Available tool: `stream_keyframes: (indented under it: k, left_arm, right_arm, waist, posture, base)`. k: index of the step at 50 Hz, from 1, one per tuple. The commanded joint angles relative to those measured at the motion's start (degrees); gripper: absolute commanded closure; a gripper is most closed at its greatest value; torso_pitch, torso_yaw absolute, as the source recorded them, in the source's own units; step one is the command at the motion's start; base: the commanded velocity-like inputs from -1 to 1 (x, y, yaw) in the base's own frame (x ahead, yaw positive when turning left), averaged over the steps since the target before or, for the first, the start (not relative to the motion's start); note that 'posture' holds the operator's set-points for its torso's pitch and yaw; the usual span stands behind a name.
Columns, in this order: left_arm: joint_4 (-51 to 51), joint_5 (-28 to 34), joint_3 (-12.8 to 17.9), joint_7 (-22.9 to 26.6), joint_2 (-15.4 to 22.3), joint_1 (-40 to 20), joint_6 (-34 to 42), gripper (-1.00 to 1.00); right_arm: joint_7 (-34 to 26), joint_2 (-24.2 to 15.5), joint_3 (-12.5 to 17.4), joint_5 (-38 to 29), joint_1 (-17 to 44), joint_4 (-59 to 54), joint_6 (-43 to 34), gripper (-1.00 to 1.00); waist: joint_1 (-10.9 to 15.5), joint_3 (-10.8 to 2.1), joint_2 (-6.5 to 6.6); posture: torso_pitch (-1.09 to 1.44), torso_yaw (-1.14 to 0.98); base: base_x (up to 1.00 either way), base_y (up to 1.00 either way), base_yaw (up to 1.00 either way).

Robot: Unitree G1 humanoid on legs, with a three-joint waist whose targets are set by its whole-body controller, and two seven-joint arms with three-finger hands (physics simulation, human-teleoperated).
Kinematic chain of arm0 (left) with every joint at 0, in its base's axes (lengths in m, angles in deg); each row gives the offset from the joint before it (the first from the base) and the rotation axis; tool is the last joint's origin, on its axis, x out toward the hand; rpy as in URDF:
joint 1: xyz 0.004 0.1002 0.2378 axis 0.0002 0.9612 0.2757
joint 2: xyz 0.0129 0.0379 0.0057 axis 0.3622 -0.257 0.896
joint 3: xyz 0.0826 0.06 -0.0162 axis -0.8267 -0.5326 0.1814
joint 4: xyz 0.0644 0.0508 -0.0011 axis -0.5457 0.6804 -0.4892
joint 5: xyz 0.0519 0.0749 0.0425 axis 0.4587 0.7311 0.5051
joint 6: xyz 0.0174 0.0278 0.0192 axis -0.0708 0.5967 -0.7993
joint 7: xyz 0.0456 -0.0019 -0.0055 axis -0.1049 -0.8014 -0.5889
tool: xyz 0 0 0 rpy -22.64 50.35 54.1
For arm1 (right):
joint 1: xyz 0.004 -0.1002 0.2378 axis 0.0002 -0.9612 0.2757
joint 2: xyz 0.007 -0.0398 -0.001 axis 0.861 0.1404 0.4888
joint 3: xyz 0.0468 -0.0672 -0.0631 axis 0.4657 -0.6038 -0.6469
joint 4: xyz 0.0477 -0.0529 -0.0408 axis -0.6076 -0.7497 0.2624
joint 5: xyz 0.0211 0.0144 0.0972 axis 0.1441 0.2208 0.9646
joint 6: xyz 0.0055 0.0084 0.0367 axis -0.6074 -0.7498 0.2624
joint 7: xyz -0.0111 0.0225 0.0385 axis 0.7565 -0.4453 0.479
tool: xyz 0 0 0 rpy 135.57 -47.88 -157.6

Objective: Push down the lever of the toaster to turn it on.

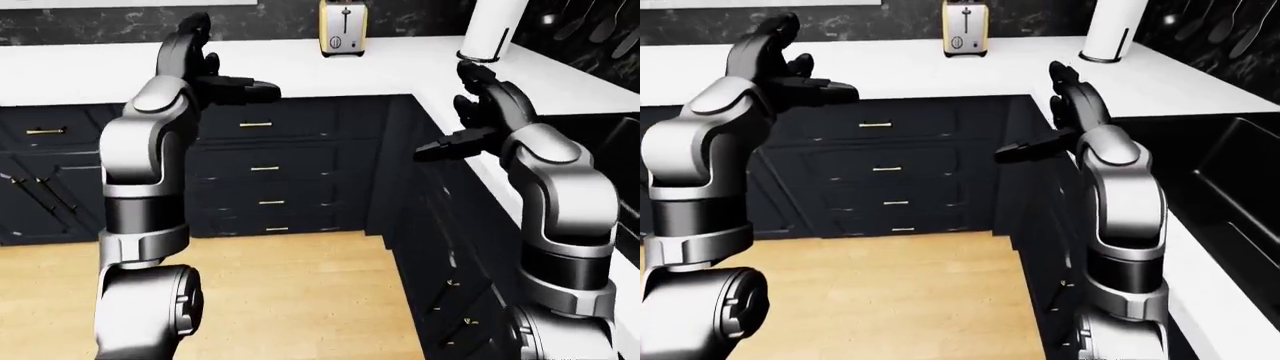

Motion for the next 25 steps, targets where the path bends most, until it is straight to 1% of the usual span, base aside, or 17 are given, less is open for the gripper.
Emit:
stream_keyframes:
  k: [1, 3, 5, 6, 7, 8, 9, 10, 13, 17, 19, 20, 21, 22, 23, 24, 25]
  left_arm:
    - [-2.12, -0.05, -0.06, 0.21, 0.32, -2.44, -1.99, -1.0]
    - [-1.98, 0.07, -0.03, 0.23, 0.35, -2.55, -2.04, -1.0]
    - [-1.67, 0.2, -0.02, 0.31, 0.38, -2.49, -2.36, -1.0]
    - [-1.46, 0.28, 0.02, 0.33, 0.41, -2.41, -2.58, -1.0]
    - [-1.57, 0.31, 0.07, 0.3, 0.42, -2.3, -2.56, -1.0]
    - [-1.82, 0.31, 0.09, 0.3, 0.47, -2.28, -2.37, -1.0]
    - [-2.0, 0.16, 0.25, 0.24, 0.53, -2.61, -1.97, -1.0]
    - [-2.23, 0.0, 0.3, 0.24, 0.5, -2.67, -1.79, -1.0]
    - [-1.45, 0.14, 0.06, 0.05, 0.4, -3.24, -2.21, -1.0]
    - [-1.52, 0.29, 0.07, 0.05, 0.53, -3.15, -2.38, -1.0]
    - [-1.94, 0.27, 0.11, 0.13, 0.71, -3.21, -1.96, -1.0]
    - [-2.02, 0.3, 0.13, 0.17, 0.81, -3.28, -1.87, -1.0]
    - [-1.98, 0.29, 0.21, 0.2, 0.91, -3.38, -1.82, -1.0]
    - [-1.98, 0.28, 0.27, 0.22, 0.98, -3.39, -1.81, -1.0]
    - [-1.99, 0.27, 0.3, 0.23, 1.0, -3.37, -1.82, -1.0]
    - [-1.93, 0.28, 0.35, 0.27, 1.08, -3.22, -1.96, -1.0]
    - [-1.92, 0.27, 0.38, 0.28, 1.13, -3.17, -1.98, -1.0]
  right_arm:
    - [0.6, -1.19, 1.52, -1.07, 2.25, 1.85, 1.67, -1.0]
    - [0.56, -1.19, 1.48, -1.27, 2.3, 1.72, 1.67, -1.0]
    - [0.49, -1.16, 1.52, -1.39, 2.31, 1.51, 1.78, -1.0]
    - [0.45, -1.1, 1.54, -1.43, 2.27, 1.51, 1.77, -1.0]
    - [0.44, -1.01, 1.54, -1.47, 2.17, 1.53, 1.82, -1.0]
    - [0.39, -1.02, 1.56, -1.5, 2.19, 1.59, 1.73, -1.0]
    - [0.32, -1.01, 1.54, -1.55, 2.19, 1.66, 1.65, -1.0]
    - [0.26, -1.02, 1.55, -1.58, 2.29, 1.67, 1.57, -1.0]
    - [0.05, -1.2, 1.58, -1.67, 2.59, 2.06, 1.15, -1.0]
    - [-0.23, -1.47, 1.69, -1.77, 2.8, 2.65, 0.55, -1.0]
    - [-0.26, -1.48, 1.56, -1.88, 2.99, 2.75, 0.4, -1.0]
    - [-0.25, -1.44, 1.48, -1.96, 3.04, 2.6, 0.49, -1.0]
    - [-0.27, -1.39, 1.43, -2.0, 3.17, 2.47, 0.56, -1.0]
    - [-0.27, -1.35, 1.37, -2.06, 3.28, 2.33, 0.6, -1.0]
    - [-0.3, -1.36, 1.33, -2.1, 3.4, 2.29, 0.53, -1.0]
    - [-0.34, -1.35, 1.25, -2.2, 3.42, 2.26, 0.51, -1.0]
    - [-0.39, -1.39, 1.23, -2.29, 3.46, 2.32, 0.42, -1.0]
  waist:
    - [-0.33, -1.35, -0.24]
    - [-0.01, -1.12, -1.29]
    - [0.4, -1.12, -2.98]
    - [0.61, -1.43, -4.32]
    - [0.72, -2.11, -6.29]
    - [0.25, -1.61, -4.81]
    - [0.36, -1.21, -5.73]
    - [0.29, -0.99, -6.1]
    - [-0.26, -1.33, -4.74]
    - [-0.64, -0.57, -2.52]
    - [-1.05, -0.9, -0.57]
    - [-1.27, -1.27, 0.85]
    - [-1.38, -2.09, 2.85]
    - [-0.85, -1.72, 1.08]
    - [-1.04, -1.61, 1.98]
    - [-0.92, -1.45, 1.99]
    - [-0.61, -1.63, 1.51]
  posture:
    - [0.0, 0.0]
    - [0.0, 0.0]
    - [0.0, 0.0]
    - [0.0, 0.0]
    - [0.0, 0.0]
    - [0.0, 0.0]
    - [0.0, 0.0]
    - [0.0, 0.0]
    - [0.0, 0.0]
    - [0.0, 0.0]
    - [0.0, 0.0]
    - [0.0, 0.0]
    - [0.0, 0.0]
    - [0.0, 0.0]
    - [0.0, 0.0]
    - [0.0, 0.0]
    - [0.0, 0.0]
  base:
    - [0.29, 0.0, 0.0]
    - [0.29, 0.0, 0.0]
    - [0.29, 0.0, 0.0]
    - [0.29, 0.0, 0.0]
    - [0.3, 0.0, 0.0]
    - [0.3, 0.0, 0.0]
    - [0.28, 0.0, 0.0]
    - [0.3, 0.0, 0.0]
    - [0.29, 0.0, 0.0]
    - [0.29, 0.0, 0.0]
    - [0.29, 0.0, 0.0]
    - [0.29, 0.0, 0.0]
    - [0.29, 0.0, 0.0]
    - [0.28, 0.0, 0.0]
    - [0.28, 0.0, 0.0]
    - [0.29, 0.0, 0.0]
    - [0.29, 0.0, 0.0]
